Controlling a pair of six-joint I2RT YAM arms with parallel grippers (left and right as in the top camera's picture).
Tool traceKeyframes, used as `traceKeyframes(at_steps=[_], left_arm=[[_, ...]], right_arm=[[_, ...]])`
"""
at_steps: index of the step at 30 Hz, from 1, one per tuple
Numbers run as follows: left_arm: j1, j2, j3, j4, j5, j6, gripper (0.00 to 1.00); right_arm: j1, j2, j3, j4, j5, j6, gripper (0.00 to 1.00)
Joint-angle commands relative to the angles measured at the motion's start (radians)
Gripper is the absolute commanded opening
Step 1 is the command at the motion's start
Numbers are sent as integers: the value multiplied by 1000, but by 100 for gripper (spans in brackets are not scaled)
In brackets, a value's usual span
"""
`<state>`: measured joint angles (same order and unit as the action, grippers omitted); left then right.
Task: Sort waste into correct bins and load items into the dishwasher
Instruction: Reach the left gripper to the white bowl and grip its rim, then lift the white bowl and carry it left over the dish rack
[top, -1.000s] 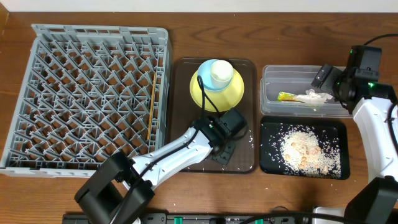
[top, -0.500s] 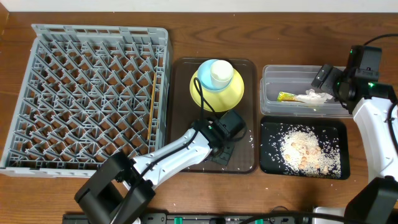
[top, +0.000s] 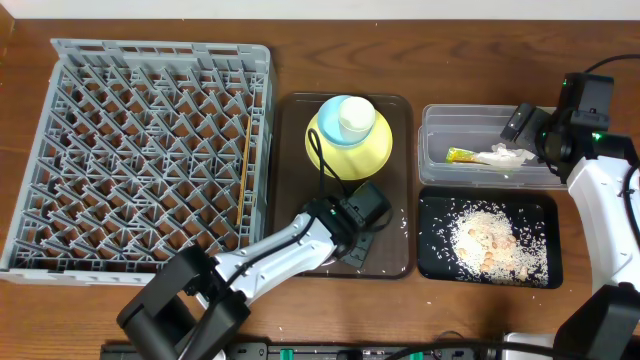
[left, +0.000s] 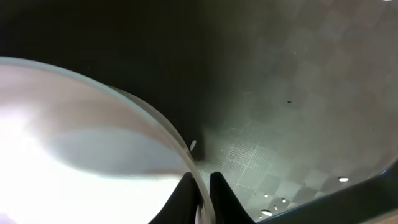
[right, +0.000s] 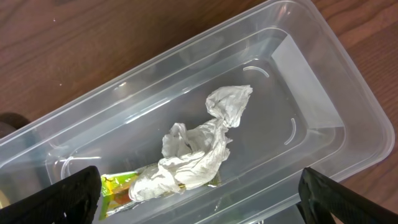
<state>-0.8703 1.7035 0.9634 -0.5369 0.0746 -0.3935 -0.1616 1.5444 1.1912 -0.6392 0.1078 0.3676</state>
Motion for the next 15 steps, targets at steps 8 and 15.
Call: traceKeyframes(at_steps=[8,15], left_arm=[[5,-95,22,0,81,-6,7],[196,-336,37,-1,454,39,7]], right_arm=[[-8,-3,4,-2,4,6,99],[-8,-3,4,-2,4,6,99]])
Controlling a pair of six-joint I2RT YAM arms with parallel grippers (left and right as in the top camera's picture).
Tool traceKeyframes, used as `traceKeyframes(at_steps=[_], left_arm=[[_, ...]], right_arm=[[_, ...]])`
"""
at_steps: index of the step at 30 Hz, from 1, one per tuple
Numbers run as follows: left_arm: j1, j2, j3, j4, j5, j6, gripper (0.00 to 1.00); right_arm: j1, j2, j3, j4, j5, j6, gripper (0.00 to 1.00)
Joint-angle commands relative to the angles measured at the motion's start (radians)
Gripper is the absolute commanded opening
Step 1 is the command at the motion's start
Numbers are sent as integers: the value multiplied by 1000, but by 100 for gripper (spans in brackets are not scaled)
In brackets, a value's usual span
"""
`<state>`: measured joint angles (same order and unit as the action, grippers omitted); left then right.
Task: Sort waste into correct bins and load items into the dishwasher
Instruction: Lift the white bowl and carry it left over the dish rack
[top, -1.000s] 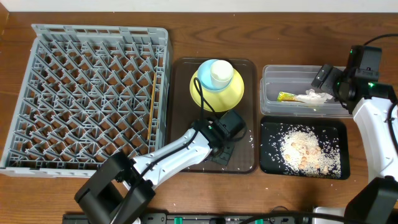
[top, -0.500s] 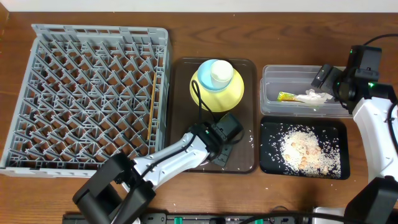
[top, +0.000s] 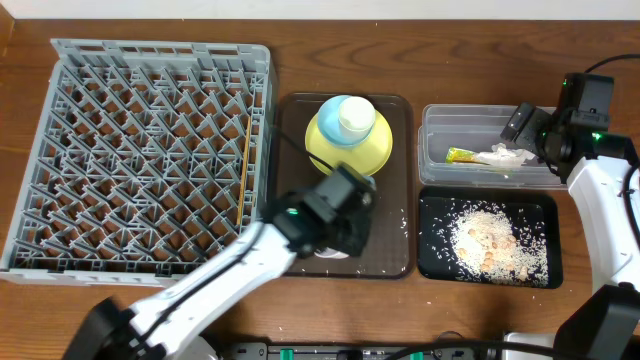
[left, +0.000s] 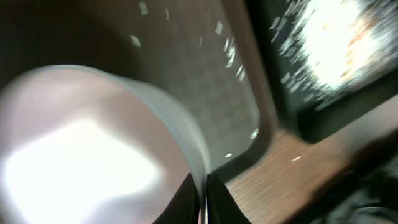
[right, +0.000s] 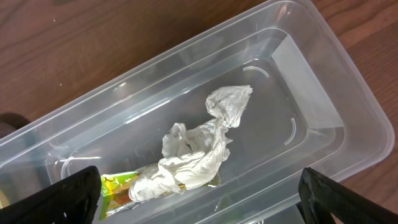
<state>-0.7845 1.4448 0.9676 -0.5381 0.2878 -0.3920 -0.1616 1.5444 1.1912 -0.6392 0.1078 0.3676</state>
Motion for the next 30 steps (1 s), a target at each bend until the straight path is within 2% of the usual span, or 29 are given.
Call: traceKeyframes(at_steps=[1,9,19,21,24,27,30], left_arm=[[152,-92,33,1,311,45,7],[509,-119,31,-6,824,163,7],[842,-121,31,-6,1201,235,7],[889,-121,27,-13,1193,235,8],[887,-121,14,-91,1072,277,7],[829,-121,2,-202,858,352,7],[746,-120,-11,-247,620,354,10]], right_arm=[[-8,-3,4,-2,4,6,99],[-8,-3,4,-2,3,6,99],[-8,-3,4,-2,4,6,99],[-8,-3,4,-1,4,6,99],[-8,-3,4,-5,3,6,99],[-8,-3,4,-5,4,6,99],[-8,-3,4,-5,3,6,99]])
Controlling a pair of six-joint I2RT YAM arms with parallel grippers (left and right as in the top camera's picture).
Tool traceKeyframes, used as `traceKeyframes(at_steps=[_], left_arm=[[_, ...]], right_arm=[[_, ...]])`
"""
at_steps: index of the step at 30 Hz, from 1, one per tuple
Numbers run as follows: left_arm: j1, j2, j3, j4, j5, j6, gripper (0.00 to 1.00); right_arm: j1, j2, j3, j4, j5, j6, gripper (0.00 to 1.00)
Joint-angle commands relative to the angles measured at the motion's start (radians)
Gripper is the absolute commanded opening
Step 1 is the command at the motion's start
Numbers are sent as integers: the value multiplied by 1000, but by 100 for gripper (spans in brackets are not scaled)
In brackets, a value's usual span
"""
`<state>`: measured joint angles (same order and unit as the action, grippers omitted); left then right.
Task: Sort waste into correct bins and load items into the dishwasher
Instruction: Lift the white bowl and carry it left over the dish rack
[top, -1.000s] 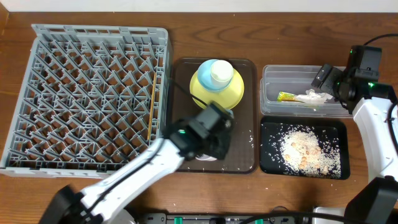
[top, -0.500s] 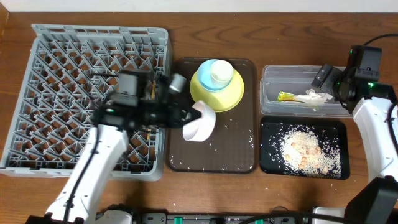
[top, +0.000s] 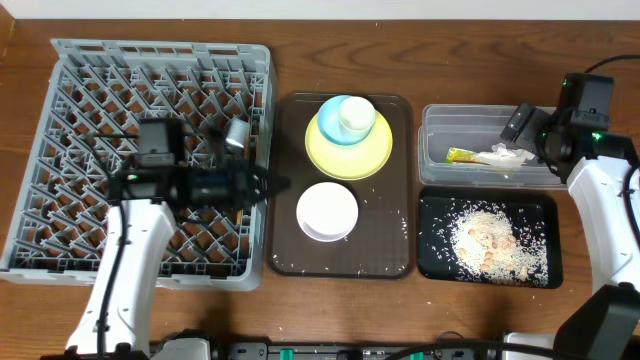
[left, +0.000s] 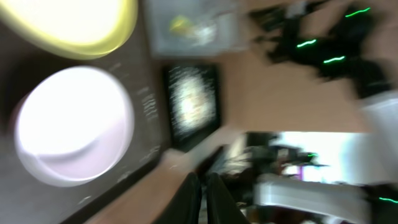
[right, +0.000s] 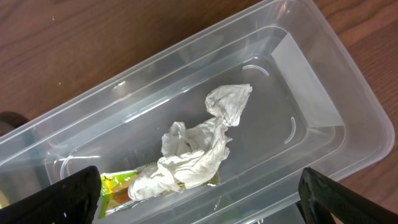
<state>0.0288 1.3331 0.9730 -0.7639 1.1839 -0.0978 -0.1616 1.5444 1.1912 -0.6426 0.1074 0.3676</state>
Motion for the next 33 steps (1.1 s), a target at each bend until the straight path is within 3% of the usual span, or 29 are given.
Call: traceKeyframes(at_steps=[1,3,4,5,8,14,16,21,28,29,32,33], left_arm=[[-101,-8,-24,-21,-336,60,21],[-160,-7,-34,-16,-403,50,36],[-193,-7,-39,-13,-441,37,54],[-221,-7,-41,-13,-485,25,61],[-307,-7,-46,-8,-677,-55,67],[-442,-3,-98,68,-981,-290,68],[-474,8,-119,109,-1028,-328,65],[-523,56,-173,241,-1028,-340,49],[-561,199,-182,322,-1032,-353,41],[-563,219,-182,329,-1040,-353,36],[-563,268,-182,347,-1040,-353,8],[-562,276,-182,348,-1040,-352,8]], right_arm=[[-8,-3,4,-2,4,6,99],[-8,-3,4,-2,4,6,99],[-8,-3,4,-2,4,6,99],[-8,-3,4,-2,4,6,99],[-8,-3,4,-2,4,6,99],[-8,-3,4,-2,4,6,99],[-8,-3,4,-2,4,6,99],[-8,-3,4,-2,4,6,99],[-8,-3,4,-2,4,6,99],[-8,-3,4,-2,4,6,99],[-8,-3,4,-2,4,6,99],[-8,-3,4,-2,4,6,99]])
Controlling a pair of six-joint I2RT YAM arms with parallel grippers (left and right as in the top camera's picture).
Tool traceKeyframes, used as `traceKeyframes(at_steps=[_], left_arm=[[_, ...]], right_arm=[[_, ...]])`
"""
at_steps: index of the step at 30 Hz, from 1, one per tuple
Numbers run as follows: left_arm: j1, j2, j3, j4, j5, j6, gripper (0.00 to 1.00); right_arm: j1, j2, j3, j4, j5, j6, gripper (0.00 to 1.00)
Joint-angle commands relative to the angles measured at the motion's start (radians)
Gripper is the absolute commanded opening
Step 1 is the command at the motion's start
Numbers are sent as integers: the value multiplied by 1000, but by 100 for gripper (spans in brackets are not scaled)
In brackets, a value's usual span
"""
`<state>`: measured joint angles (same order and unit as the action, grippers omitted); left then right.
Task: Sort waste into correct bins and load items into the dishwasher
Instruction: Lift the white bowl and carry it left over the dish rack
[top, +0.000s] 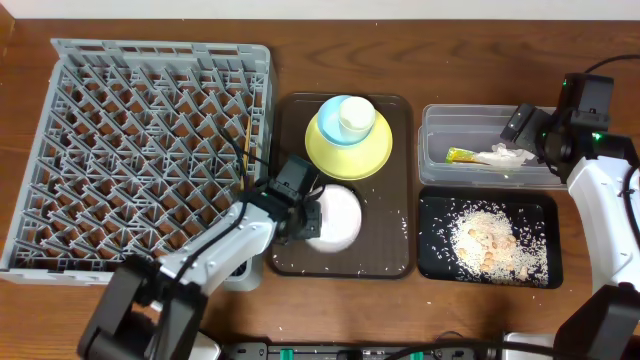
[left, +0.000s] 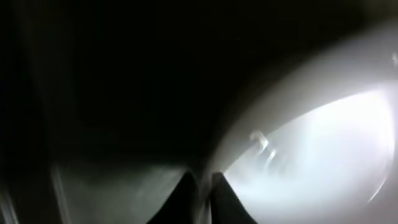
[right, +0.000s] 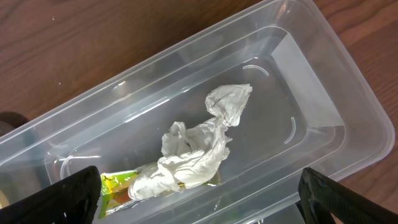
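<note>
A white bowl (top: 342, 216) sits on the brown tray (top: 388, 245), its rim filling the left wrist view (left: 311, 137). My left gripper (top: 304, 214) is at the bowl's left edge, and its fingers (left: 204, 182) are pinched shut on the rim. Behind the bowl on the tray, a blue cup (top: 350, 118) stands on a yellow plate (top: 375, 152). The grey dish rack (top: 160, 46) is to the left. My right gripper (right: 199, 190) hangs open over the clear bin (right: 311, 99), which holds a crumpled tissue (right: 202, 146) and a green wrapper (right: 115, 186).
A black tray (top: 433, 212) of spilled rice lies in front of the clear bin (top: 480, 108). Rice grains dot the brown tray. A thin yellow stick (top: 246, 150) stands along the rack's right side. The table's front edge is close behind the left arm.
My left gripper was over the rack, away from the bowl. Now it is back at the tray, shut on the bowl's left rim. The right arm has not moved.
My left gripper was pinched on the bowl's rim on the tray, and half a second later still held it. Then the bowl lay free on the tray with the arm over the rack. Now the gripper grips the rim again. The right gripper stayed open over the bin.
</note>
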<state>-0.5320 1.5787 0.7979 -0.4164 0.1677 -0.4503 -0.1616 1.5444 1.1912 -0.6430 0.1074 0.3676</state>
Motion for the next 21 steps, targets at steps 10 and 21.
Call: traceKeyframes(at_steps=[10,21], left_arm=[[-12,-207,13,-27,-184,34,7],[-132,-594,13,-237,-896,155,7]], right_arm=[[-8,-3,4,-2,4,6,99],[-8,-3,4,-2,4,6,99]])
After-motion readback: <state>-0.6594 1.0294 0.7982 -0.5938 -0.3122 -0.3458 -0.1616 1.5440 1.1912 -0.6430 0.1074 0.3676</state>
